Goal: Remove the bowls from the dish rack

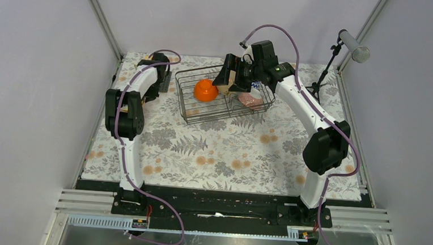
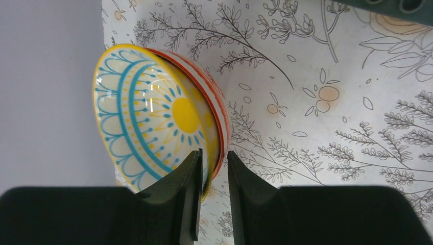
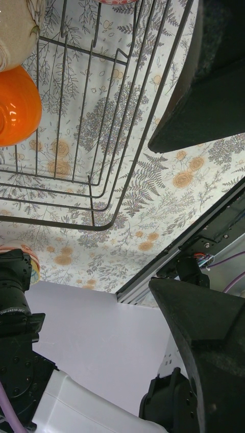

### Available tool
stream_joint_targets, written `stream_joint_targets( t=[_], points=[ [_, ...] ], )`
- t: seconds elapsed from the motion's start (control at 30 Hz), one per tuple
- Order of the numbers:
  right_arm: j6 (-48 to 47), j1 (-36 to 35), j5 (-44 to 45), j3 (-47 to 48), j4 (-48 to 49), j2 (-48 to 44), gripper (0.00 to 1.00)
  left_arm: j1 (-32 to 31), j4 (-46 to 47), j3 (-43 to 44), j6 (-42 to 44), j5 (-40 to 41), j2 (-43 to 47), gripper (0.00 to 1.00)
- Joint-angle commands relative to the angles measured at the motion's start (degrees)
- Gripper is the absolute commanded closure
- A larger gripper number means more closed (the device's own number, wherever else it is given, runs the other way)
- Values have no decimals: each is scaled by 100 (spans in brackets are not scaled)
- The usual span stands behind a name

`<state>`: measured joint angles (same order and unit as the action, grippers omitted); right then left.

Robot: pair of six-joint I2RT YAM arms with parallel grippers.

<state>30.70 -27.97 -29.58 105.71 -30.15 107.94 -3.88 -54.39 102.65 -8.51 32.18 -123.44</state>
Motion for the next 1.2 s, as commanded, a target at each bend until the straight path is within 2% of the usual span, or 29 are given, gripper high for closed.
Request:
stream_joint_targets(
  t=[0.0, 0.13, 0.33, 0.6, 0.77, 0.93, 1.17],
  points=[
    [7, -38, -75, 230, 9, -161, 0, 98, -239, 271, -75, 56, -124, 71],
    [-8, -41, -52, 229, 9, -151, 0, 102, -323, 335, -157, 74, -107, 69],
    [-12, -34, 102, 324, -23, -63, 0, -34, -359, 433, -430, -182, 267, 52],
    [-219, -196, 924, 568, -365, -24, 0, -436, -163, 287, -676, -570, 901, 50],
    [-294, -354, 1588, 616, -502, -7, 0, -689, 354, -237, -1050, -1128, 1706, 49],
    [-516, -361, 2383, 627, -559, -228, 0, -849, 1325, -1246, -1491, -1799, 2671, 49],
    [-988, -352, 3226, -584, 249, -1062, 0, -1145, 2219, -2380, -1896, -2077, 3839, 47]
  ],
)
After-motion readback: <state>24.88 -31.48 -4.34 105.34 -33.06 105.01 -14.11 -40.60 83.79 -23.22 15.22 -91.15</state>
